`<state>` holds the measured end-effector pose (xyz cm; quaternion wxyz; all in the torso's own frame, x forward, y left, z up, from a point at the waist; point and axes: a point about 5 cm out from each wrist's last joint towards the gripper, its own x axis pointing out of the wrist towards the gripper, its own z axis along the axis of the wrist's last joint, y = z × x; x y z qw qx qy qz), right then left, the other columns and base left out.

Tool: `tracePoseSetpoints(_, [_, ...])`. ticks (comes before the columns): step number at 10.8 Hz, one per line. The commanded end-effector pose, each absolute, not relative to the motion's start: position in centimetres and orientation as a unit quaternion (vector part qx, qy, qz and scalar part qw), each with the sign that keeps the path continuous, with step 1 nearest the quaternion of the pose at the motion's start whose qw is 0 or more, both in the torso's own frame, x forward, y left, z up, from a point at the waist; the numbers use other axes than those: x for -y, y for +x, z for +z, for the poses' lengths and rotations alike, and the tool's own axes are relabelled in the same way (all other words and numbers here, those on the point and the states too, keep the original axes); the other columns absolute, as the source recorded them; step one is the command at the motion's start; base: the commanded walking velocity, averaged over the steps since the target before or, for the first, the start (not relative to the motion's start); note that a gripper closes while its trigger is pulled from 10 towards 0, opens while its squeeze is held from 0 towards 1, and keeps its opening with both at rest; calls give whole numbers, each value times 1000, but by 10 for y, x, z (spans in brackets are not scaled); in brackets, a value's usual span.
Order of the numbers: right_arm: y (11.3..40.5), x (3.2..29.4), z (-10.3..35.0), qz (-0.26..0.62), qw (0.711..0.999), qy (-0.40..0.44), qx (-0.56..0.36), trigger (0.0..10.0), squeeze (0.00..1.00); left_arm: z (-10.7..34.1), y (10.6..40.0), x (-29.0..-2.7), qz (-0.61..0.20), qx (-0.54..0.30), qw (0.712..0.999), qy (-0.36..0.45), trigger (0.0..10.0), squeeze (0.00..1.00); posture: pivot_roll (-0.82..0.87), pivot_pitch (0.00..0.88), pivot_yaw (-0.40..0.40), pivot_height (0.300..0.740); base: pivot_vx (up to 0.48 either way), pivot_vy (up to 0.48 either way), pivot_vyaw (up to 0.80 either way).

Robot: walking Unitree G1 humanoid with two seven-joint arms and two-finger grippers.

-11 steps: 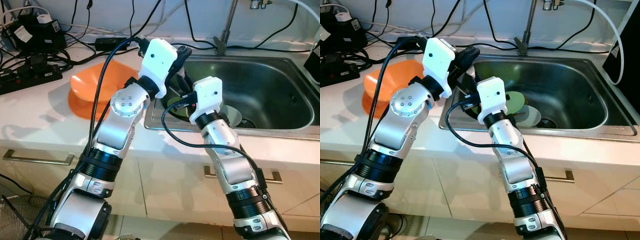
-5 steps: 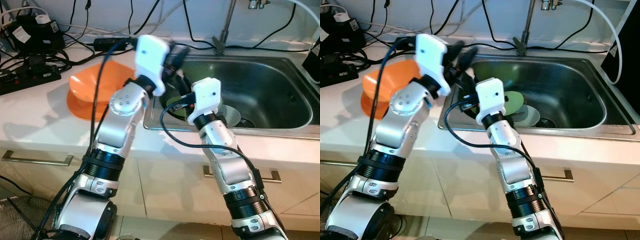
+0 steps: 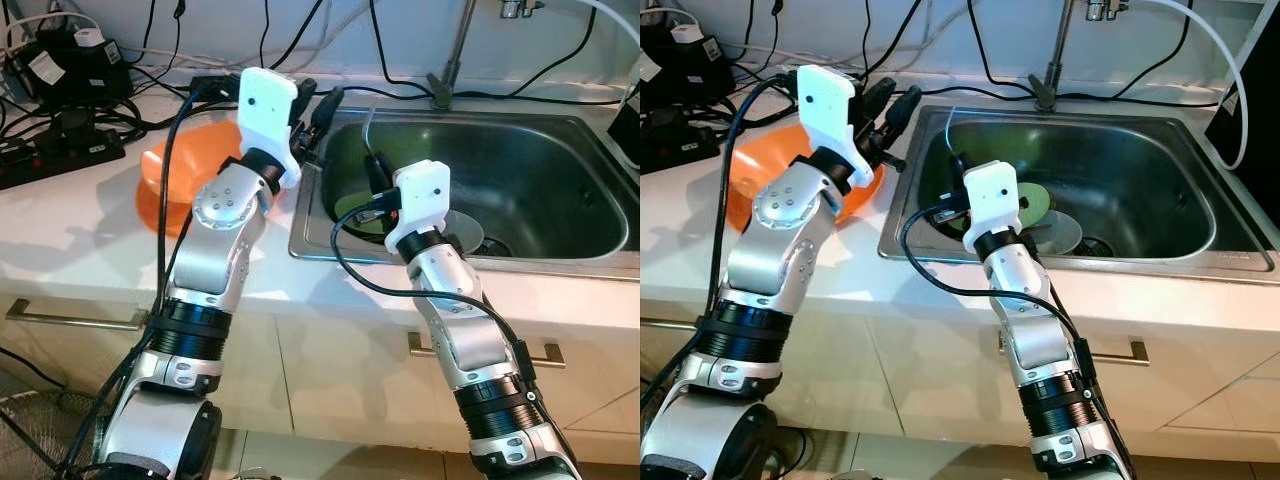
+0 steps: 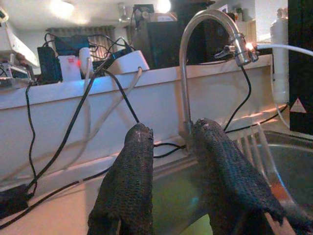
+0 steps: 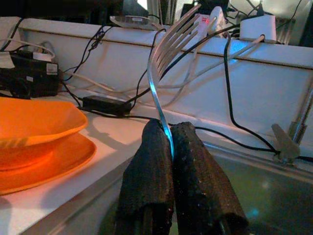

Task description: Kitchen organization

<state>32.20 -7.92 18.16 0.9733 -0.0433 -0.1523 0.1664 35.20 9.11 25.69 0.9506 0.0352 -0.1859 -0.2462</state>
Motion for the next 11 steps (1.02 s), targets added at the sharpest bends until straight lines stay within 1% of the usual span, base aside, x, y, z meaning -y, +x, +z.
tracePoseSetpoints(1, [323, 82, 181, 159, 975, -42, 151, 0, 0, 260, 350, -94, -250, 189, 948, 48, 10000, 0, -56, 0, 28, 740, 0, 0, 0])
tracePoseSetpoints(2, [326, 87, 178, 152, 977, -49, 144, 0, 0, 252, 350, -96, -265, 180, 940, 116, 10000, 0, -54, 0, 28, 740, 0, 0, 0])
tracePoseSetpoints(3, [328, 91, 176, 141, 979, -56, 137, 0, 0, 243, 349, -98, -278, 163, 936, 141, 10000, 0, -54, 0, 28, 740, 0, 0, 0])
tracePoseSetpoints(4, [335, 104, 173, 108, 984, -66, 122, 10000, 0, 226, 346, -104, -296, 131, 931, 167, 10000, 0, -55, 0, 28, 740, 0, 0, 0])
tracePoseSetpoints(6, [349, 124, 173, 54, 991, -70, 99, 10000, 0, 208, 338, -106, -317, 101, 925, 185, 10000, 0, -55, 0, 25, 740, 0, 0, 0])
tracePoseSetpoints(7, [363, 141, 166, 9, 996, -68, 53, 10000, 0, 196, 332, -102, -332, 82, 920, 191, 10000, 0, -52, 0, 17, 740, 0, 0, 0])
tracePoseSetpoints(8, [367, 145, 164, -1, 997, -62, 44, 10000, 0, 194, 331, -101, -339, 76, 918, 192, 10000, 0, -52, 0, 17, 740, 0, 0, 0])
tracePoseSetpoints(11, [381, 157, 140, -22, 999, -24, -35, 10000, 0, 177, 315, -97, -399, 27, 894, 205, 10000, 0, -28, 0, -3, 740, 0, 0, 0])
